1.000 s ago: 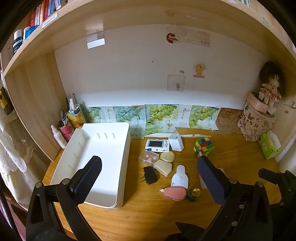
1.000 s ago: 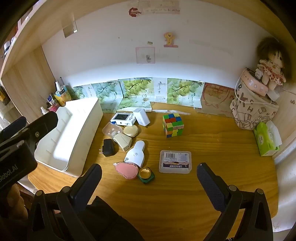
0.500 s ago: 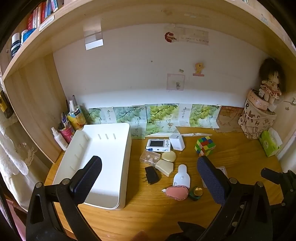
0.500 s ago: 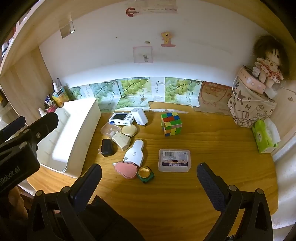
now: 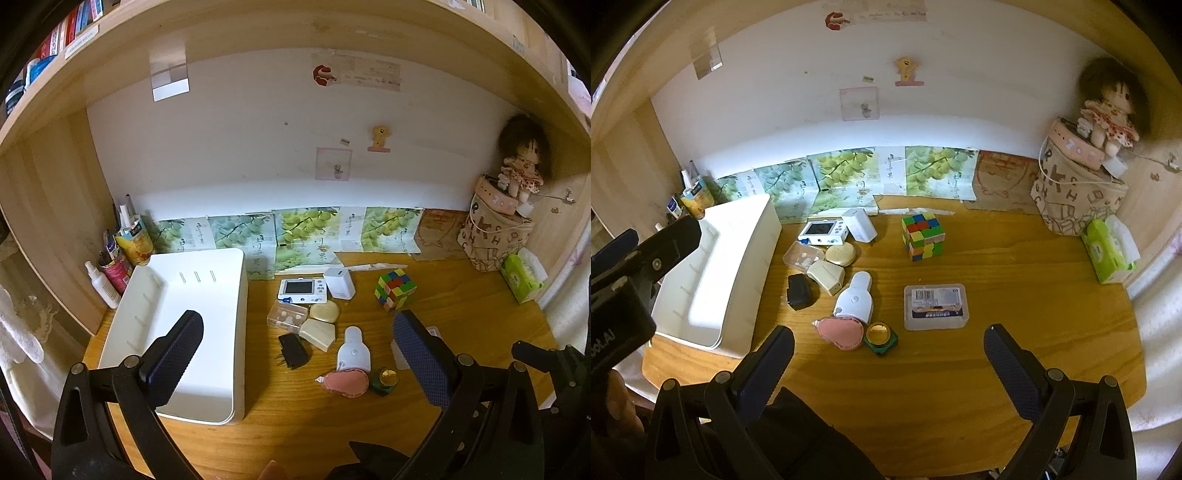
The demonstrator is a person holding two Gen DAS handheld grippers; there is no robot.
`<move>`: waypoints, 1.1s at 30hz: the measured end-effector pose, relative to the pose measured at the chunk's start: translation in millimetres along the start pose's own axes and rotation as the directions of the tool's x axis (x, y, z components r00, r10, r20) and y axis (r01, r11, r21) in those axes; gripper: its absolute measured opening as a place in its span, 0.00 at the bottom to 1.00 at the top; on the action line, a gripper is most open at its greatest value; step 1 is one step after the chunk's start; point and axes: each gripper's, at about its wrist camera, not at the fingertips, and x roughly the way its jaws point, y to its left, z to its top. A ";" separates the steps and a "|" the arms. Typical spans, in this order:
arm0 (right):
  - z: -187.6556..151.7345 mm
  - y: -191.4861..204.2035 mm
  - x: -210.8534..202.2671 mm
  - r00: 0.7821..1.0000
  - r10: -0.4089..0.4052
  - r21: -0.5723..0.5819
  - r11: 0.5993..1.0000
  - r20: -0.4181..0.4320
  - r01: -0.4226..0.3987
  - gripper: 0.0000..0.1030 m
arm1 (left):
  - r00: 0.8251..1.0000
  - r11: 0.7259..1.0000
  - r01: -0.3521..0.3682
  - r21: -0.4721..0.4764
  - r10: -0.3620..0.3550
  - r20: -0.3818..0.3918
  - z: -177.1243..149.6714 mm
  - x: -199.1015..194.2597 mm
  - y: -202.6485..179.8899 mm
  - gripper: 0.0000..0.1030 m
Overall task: Organize rigid objects
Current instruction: 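Move both tools toward the clear plastic box on the desk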
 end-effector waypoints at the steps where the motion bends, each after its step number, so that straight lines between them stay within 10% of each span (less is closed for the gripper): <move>1: -0.6 1.9 -0.1 1.000 -0.004 0.005 1.000 -0.002 0.004 1.00 | 1.000 1.000 0.009 0.000 -0.009 -0.002 -0.2 0.0 2.3 0.99; 19: -27.4 41.9 3.1 0.996 -0.072 0.059 0.995 -0.046 0.075 1.00 | 0.981 0.985 0.163 -0.064 -0.169 -0.100 -12.8 15.9 46.7 0.99; 33: -20.7 26.3 8.6 0.998 -0.041 0.060 0.997 -0.040 0.043 1.00 | 0.983 0.988 0.134 -0.073 -0.142 -0.115 -10.9 20.7 35.5 0.99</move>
